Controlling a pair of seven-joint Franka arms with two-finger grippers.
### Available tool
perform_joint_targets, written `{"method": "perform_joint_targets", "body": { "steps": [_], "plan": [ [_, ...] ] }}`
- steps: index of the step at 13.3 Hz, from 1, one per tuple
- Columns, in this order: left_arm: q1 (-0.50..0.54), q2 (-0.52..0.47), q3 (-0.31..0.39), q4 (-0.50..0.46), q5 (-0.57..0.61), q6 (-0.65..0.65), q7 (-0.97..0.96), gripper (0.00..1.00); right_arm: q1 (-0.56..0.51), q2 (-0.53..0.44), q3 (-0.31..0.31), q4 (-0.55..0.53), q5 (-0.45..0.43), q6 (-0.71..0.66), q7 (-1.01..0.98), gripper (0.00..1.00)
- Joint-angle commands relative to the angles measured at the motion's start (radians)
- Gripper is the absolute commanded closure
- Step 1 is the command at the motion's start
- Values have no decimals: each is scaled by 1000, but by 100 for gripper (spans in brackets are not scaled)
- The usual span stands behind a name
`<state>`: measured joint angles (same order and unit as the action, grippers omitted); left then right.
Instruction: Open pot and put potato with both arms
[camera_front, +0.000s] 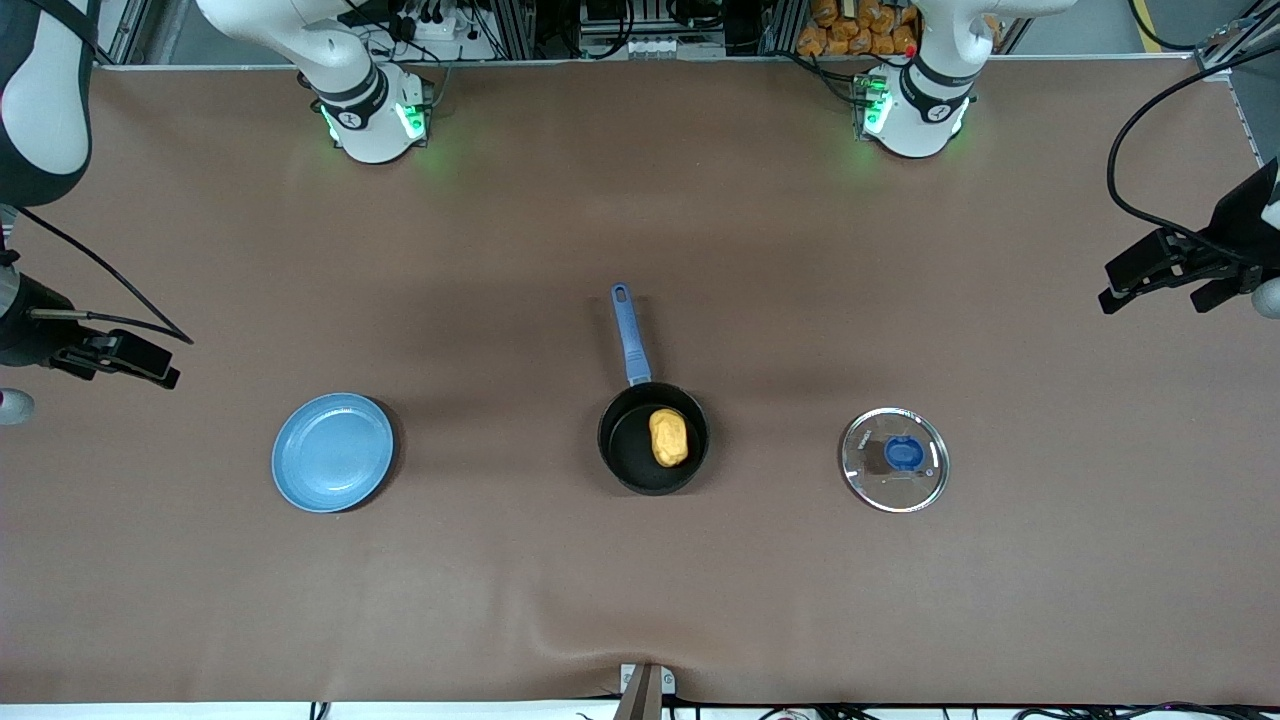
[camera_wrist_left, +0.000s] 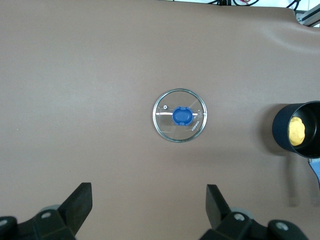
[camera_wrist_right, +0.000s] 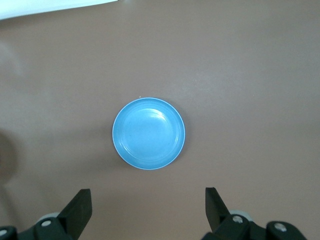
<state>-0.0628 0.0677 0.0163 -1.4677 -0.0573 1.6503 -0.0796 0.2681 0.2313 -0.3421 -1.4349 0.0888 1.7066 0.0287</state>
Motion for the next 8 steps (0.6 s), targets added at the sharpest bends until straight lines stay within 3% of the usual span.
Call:
{"method": "perform_joint_targets", "body": {
  "steps": [1,3,4,8],
  "plan": [
    [23,15,-32,33,-7,-23,-3,0,-201,-52,258,-29,-63,-2,20,0],
    [20,15,-32,33,-7,-23,-5,0,-305,-66,392,-32,-95,-7,43,0],
    [18,15,-32,33,-7,-21,-5,0,-320,-73,412,-35,-107,-8,53,0],
    [17,17,-32,35,-7,-21,-5,0,-302,-122,388,-67,-124,-13,36,0]
  ]
}}
